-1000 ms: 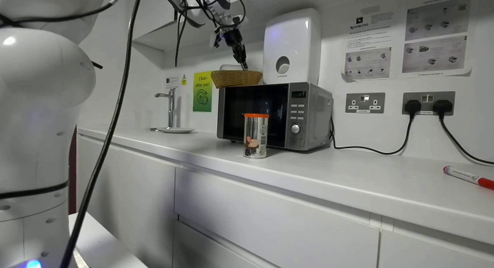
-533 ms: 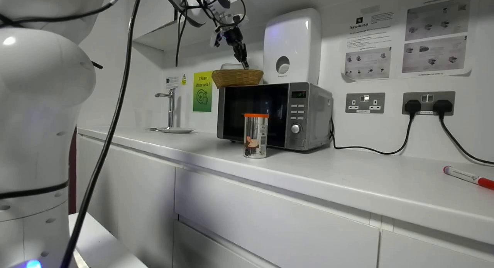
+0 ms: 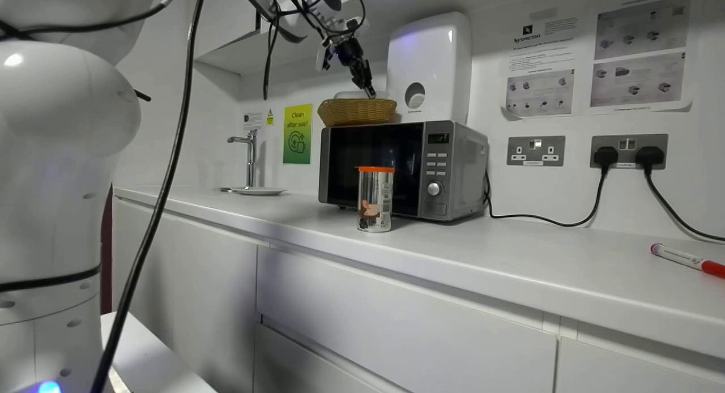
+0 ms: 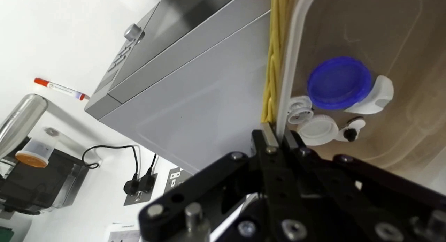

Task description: Put the things on top of the microwave onto the counter in front of the microwave

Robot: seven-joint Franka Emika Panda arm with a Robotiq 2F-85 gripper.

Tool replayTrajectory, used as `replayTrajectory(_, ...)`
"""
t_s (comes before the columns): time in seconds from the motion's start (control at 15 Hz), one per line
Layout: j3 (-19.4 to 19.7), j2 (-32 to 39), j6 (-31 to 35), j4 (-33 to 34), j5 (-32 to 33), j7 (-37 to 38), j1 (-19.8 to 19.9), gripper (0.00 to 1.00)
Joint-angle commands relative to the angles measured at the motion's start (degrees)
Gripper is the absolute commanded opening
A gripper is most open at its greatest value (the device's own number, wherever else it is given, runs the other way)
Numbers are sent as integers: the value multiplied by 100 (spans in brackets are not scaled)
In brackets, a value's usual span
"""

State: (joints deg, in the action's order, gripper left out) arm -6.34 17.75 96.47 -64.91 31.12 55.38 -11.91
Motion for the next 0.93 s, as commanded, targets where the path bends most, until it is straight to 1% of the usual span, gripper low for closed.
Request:
replayTrajectory(0.0, -5, 152, -247, 276, -313, -235, 116, 1)
replayTrajectory(0.07, -23, 145, -240, 255, -499, -289, 171, 1)
replayTrajectory(0.2, -86, 115, -173, 210, -1164, -507, 367, 1)
replayTrajectory(0.47, -41, 92, -231, 195, -1965, -722, 646, 1)
replayTrajectory(0.73, -12, 74, -261, 195, -2402, -774, 845, 1)
replayTrajectory(0.87, 7, 85, -286, 251, -2358, -736, 842, 1)
